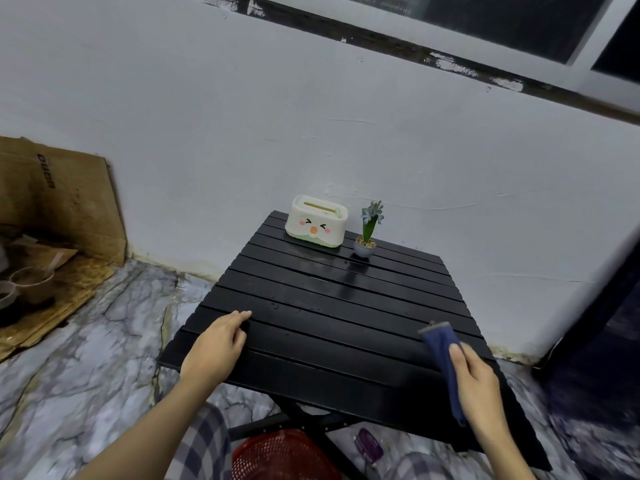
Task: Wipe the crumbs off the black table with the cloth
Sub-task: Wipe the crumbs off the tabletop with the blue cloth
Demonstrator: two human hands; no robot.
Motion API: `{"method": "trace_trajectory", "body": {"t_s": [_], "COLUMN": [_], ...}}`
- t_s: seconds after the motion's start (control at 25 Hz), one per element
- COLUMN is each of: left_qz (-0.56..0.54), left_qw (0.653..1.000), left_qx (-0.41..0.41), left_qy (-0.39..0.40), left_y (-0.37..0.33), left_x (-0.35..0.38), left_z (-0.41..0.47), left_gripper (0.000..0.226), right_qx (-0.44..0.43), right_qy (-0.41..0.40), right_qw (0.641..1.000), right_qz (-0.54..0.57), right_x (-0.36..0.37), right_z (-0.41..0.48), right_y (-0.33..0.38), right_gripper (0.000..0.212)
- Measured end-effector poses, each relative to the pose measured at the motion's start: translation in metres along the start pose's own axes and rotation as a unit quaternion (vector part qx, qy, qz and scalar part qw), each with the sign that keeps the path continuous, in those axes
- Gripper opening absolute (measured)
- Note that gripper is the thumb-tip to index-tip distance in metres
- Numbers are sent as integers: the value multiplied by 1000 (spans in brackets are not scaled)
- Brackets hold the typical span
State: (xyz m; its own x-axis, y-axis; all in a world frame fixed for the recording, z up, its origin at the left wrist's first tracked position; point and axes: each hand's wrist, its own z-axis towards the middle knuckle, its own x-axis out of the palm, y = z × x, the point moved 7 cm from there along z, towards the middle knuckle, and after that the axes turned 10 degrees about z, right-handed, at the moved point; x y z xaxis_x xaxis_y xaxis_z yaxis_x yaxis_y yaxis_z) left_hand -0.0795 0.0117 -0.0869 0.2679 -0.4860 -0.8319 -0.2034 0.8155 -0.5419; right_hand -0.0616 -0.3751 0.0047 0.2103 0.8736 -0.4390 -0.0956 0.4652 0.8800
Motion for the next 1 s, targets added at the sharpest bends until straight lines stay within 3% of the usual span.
{"method": "trace_trajectory", "body": {"t_s": [0.08, 0.16, 0.2, 0.28, 0.36, 0.48, 0.6, 0.68, 0.84, 1.0], "left_qz": [1, 0, 2, 5, -23, -98, -5, 40, 23, 8], "left_qw": [1000, 1000, 1000, 1000, 1000, 995, 998, 996, 995, 994], "left_qx": [0, -4, -5, -3, -1, 0, -23, -42, -60, -68], "left_qy": [6, 9, 11, 15, 14, -4, -55, -64, -74, -86], "left_y": [-1, 0, 0, -1, -3, 3, 25, 36, 41, 44], "left_x": [0, -1, -1, 0, -2, -20, -30, -25, -19, -20], "left_z": [-1, -3, -3, -1, 1, 12, 21, 23, 22, 22], "left_gripper": [44, 44, 44, 44, 43, 43, 45, 45, 42, 40], "right_qx": [-17, -53, -78, -100, -93, -67, 28, 48, 48, -44], "right_qy": [76, 206, 241, 265, 250, 113, -61, -109, -111, 47], "right_qw": [991, 945, 919, 902, 914, 945, 956, 957, 966, 964], "right_qz": [-106, -247, -303, -327, -307, -300, -285, -264, -229, -259], "right_x": [15, 42, 49, 53, 51, 47, 49, 61, 123, 250], "right_z": [12, 12, 14, 17, 23, 38, 60, 77, 94, 77], "right_y": [-7, -31, -41, -50, -58, -66, -68, -63, -39, 17], "right_gripper": [32, 49, 56, 73, 92, 59, 42, 35, 42, 49]}}
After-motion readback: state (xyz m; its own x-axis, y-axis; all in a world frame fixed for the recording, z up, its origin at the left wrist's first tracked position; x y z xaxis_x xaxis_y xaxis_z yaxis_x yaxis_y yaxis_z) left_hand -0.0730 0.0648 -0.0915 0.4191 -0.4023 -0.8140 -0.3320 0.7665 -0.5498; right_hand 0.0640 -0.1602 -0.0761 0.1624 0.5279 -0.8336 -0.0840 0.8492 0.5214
